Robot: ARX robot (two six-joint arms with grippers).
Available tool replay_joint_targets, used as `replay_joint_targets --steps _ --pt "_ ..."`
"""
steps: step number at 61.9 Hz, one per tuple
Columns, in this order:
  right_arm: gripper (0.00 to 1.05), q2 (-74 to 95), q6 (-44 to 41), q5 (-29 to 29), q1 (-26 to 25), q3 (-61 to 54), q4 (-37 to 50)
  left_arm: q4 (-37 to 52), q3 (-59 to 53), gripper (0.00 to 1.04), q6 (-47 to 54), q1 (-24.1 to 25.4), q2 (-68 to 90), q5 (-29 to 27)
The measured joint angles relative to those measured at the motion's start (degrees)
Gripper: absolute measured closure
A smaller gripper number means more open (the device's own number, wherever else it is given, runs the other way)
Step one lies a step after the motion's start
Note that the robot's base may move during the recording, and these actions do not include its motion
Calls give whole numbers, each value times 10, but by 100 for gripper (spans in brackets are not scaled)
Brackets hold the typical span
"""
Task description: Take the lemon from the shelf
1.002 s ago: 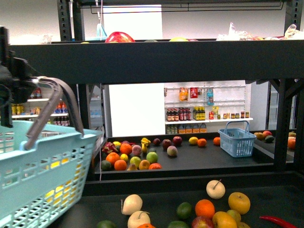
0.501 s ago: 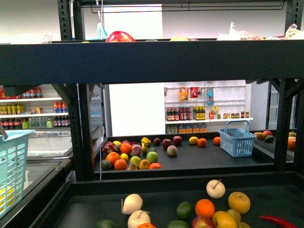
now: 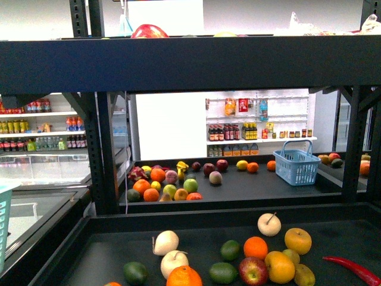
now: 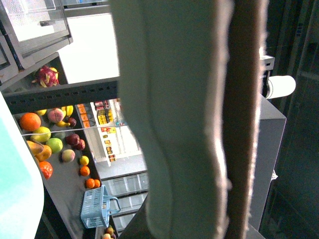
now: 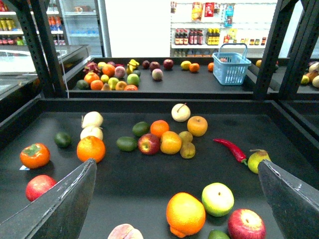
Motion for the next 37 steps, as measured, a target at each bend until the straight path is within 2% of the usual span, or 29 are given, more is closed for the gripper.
replay_joint_targets --steps 22,29,35,37 --pt "7 0 0 0 0 0 0 77 -49 97 0 21 18 14" --pt "7 0 0 0 0 0 0 93 -75 67 17 23 18 17" --pt "7 0 0 0 0 0 0 97 -85 49 19 22 19 25" --pt "7 0 0 0 0 0 0 97 -88 41 20 23 19 25"
